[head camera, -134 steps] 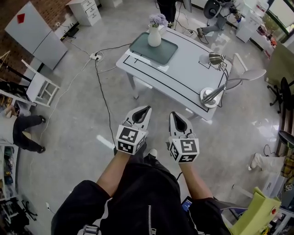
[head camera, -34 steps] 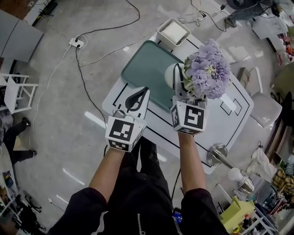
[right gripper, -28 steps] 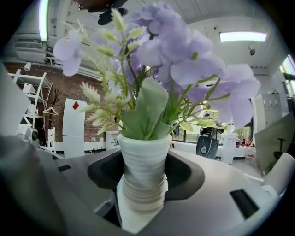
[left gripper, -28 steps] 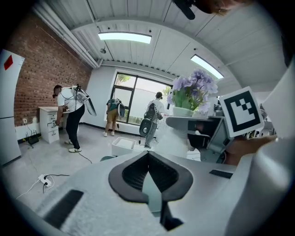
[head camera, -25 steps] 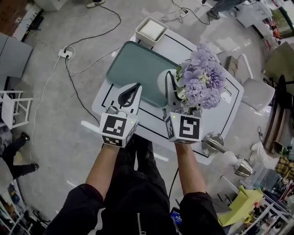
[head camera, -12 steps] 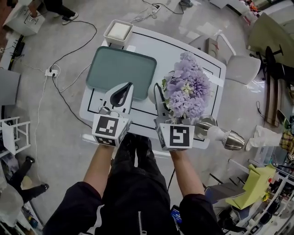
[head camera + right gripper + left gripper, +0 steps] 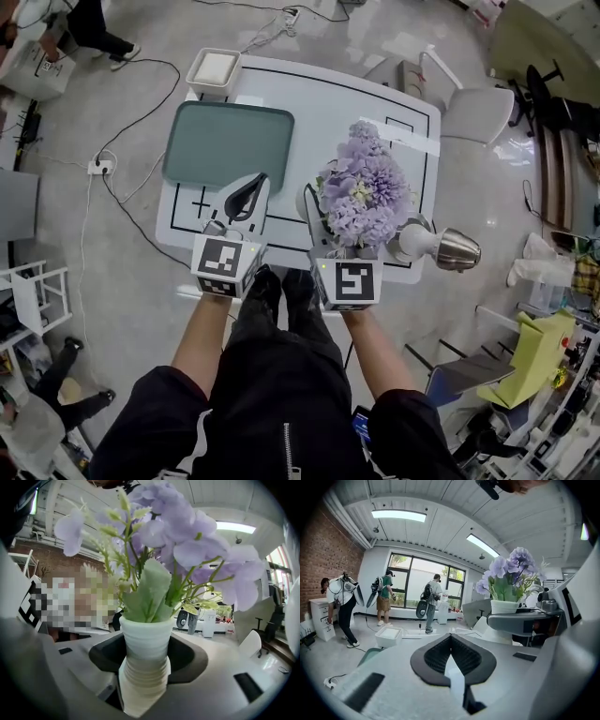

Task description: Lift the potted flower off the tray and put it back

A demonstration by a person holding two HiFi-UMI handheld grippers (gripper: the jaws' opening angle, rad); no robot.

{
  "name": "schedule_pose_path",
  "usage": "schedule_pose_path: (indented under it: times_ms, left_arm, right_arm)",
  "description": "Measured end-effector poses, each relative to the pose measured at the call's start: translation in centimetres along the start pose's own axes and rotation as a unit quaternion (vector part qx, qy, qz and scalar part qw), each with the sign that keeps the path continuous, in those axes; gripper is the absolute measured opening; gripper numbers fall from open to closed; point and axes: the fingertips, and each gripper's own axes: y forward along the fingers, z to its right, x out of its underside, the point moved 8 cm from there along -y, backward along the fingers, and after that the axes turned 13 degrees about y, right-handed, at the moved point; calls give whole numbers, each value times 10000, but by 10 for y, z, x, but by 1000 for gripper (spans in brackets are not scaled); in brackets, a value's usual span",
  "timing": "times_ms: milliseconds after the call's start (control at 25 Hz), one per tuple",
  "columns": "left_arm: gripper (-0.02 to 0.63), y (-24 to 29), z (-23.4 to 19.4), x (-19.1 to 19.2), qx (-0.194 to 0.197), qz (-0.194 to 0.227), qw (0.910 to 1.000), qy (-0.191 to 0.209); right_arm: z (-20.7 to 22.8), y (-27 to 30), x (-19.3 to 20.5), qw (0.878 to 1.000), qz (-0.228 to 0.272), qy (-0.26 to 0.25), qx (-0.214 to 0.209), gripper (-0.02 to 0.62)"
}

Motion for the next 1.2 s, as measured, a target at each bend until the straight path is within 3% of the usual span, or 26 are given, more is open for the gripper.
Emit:
schedule_pose_path:
  times_ms: [720, 880, 1200]
  left_arm:
    - [5, -10, 4, -1, -268, -91, 9996, 81]
    - [5, -9, 5, 6, -32, -34, 9999, -93]
    - [5, -15, -8, 5, -261, -69, 9996, -21]
  right_arm:
    - [-8, 1, 1, 9991, -76, 317, -268, 243]
    - [-8, 5, 4, 9987, -103, 417, -277, 244]
    - [-16, 18, 3, 9981, -123, 461, -387, 244]
